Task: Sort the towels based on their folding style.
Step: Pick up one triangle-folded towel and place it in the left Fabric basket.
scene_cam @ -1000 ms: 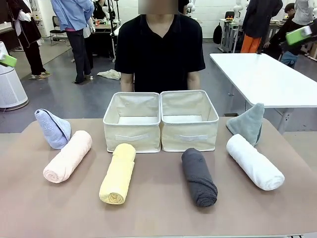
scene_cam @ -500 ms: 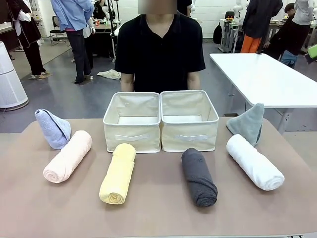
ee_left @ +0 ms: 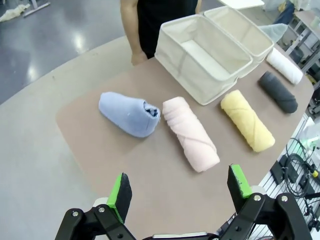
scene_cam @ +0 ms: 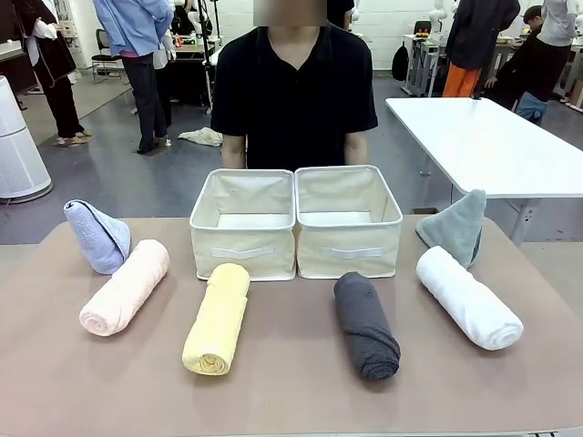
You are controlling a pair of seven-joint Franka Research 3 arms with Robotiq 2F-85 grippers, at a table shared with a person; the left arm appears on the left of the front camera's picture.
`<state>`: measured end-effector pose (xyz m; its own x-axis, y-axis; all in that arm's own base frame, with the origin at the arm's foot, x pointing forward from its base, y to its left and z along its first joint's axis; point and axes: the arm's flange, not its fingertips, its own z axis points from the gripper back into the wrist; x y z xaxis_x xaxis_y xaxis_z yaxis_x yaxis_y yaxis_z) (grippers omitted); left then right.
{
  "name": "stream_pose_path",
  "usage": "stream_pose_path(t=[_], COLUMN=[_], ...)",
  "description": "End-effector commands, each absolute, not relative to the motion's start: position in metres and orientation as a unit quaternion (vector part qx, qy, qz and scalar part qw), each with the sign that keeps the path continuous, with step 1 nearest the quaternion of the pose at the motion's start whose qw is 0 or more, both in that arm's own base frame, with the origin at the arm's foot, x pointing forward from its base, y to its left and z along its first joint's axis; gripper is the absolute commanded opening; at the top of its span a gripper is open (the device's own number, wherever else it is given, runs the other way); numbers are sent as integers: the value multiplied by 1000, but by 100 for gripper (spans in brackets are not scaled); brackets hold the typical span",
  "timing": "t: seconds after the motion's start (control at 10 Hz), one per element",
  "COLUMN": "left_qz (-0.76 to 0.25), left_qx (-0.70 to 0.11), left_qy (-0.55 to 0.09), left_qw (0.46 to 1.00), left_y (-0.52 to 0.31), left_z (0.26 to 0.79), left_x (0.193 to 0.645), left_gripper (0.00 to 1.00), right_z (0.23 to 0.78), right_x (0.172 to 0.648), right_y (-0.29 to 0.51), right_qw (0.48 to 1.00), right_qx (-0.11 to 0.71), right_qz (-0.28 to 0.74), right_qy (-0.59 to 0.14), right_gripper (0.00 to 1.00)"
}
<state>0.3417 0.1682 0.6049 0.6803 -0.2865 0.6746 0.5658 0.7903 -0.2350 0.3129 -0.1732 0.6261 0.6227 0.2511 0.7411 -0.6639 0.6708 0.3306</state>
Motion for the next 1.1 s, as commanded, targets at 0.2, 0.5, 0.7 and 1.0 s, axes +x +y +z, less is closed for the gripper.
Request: stream_pose_path(t=[0.2, 0.5, 0.7, 1.0], left_qz=[-232, -227, -227, -227], left_qx=[-190, -196, -196, -196], left_qy=[-302, -305, -305, -305], left_qw=[905, 904, 904, 904], left_y=[184, 183, 183, 183], left_z=[595, 598, 598, 598], left_x=[323, 331, 331, 331], left_gripper=[100, 100, 100, 100], right_z=[617, 625, 625, 625], right_x=[291, 296, 296, 296], right_y=[-187, -190, -190, -190], right_qw=[848, 853, 853, 853], right_qx=[280, 285, 285, 285], right_qz=[241, 243, 243, 243], right_qy=[-379, -363, -363, -363], right_gripper=[100, 100, 100, 100])
